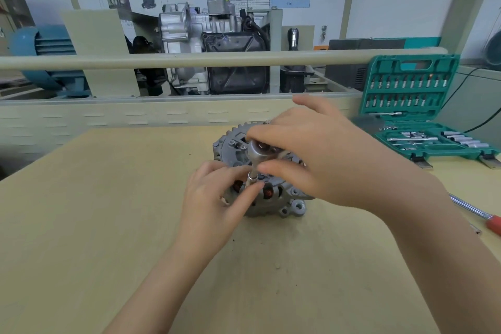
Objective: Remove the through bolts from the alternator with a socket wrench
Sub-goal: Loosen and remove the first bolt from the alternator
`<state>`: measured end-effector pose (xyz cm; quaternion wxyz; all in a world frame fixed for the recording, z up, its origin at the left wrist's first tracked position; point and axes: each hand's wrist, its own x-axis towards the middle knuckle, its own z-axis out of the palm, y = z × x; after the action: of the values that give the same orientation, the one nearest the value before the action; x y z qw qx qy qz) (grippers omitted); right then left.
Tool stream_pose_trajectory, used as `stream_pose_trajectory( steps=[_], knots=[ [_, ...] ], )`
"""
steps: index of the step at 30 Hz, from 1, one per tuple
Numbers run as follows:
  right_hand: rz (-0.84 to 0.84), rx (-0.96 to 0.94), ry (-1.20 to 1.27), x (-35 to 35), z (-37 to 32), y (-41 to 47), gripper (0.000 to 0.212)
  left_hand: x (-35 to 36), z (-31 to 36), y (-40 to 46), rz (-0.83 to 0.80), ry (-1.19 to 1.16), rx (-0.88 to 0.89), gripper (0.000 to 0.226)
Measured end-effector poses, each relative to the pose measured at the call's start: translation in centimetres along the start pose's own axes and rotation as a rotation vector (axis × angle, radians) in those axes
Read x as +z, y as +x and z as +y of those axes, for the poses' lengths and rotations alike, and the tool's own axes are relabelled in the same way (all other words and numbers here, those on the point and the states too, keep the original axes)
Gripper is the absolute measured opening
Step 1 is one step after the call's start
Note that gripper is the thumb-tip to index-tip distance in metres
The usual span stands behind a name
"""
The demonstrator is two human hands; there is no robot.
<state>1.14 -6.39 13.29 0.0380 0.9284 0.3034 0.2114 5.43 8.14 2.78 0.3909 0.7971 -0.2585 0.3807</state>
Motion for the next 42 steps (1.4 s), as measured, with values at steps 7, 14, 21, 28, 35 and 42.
stream_pose_trajectory(
  steps=[7,14,21,28,35,42],
  knots=[
    [0.013,0.056,0.004,-0.3,0.4,-0.1,0.049,0.1,0.2,0.1,0.045,-0.003,-0.021,0.015],
    [0.018,0.084,-0.11,-0.5,-0.3,-0.1,0.055,0.3,0.4,0.0,0.078,-0.003,-0.027,0.007],
    [-0.045,0.026,0.176,-0.7,0.2,-0.5,0.03,0.1,0.1,-0.2,-0.007,0.012,0.024,0.031],
    [0.016,-0.052,0.353,0.3,1.1,-0.2,0.033,0.3,0.0,-0.2,0.057,0.02,-0.018,0.023],
    [0.155,0.03,0.352,1.2,0.6,0.3,0.024,0.5,0.1,-0.1,0.072,0.005,-0.034,0.022],
    [0.173,-0.167,0.501,1.8,-1.2,0.5,0.021,0.2,-0.5,-0.4,0.02,-0.031,0.029,0.022]
  ],
)
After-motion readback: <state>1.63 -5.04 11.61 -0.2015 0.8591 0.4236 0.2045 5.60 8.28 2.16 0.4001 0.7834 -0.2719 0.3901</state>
